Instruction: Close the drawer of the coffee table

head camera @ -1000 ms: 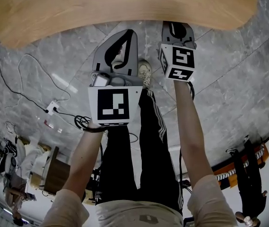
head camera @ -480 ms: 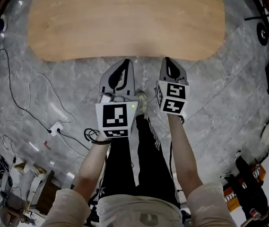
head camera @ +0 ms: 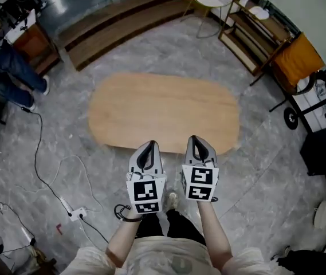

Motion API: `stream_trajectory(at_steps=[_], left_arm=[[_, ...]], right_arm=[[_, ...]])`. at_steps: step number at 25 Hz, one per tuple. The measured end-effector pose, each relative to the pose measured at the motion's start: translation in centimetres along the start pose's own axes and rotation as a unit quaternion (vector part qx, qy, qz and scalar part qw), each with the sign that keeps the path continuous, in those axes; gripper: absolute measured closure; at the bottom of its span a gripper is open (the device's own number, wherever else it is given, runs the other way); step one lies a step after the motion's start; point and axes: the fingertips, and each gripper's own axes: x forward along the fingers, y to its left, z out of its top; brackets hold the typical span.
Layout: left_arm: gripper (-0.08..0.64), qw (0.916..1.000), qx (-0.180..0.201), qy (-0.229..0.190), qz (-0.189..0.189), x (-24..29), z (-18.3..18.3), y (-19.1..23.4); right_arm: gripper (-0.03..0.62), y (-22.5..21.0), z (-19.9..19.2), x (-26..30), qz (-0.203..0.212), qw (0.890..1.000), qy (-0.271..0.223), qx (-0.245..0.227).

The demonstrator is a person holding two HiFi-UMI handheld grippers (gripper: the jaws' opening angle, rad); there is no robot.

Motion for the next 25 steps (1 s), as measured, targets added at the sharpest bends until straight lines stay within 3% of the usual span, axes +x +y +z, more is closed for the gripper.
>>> stream_trajectory(at_steps=[5, 9, 25], left_arm=[[0.552, 0.9992, 0.018, -0.035, -0.002, -5.9, 6.0, -1.0], [0.552, 0.997, 0.032, -0.07, -0.006, -8.5, 9.3, -2.3], [0.552, 0.996, 0.015, -0.081, -0.033, -9.6, 10.0, -2.1]], right_arm=[[0.584, 2.2, 5.9, -8.0, 0.026, 0.998, -0.055, 0.028], [0.585, 2.7, 7.7, -11.2, 0.042, 0.993, -0.09, 0.059], [0.584, 4.1, 8.9, -15.4, 0.025, 0.993, -0.111, 0.012]])
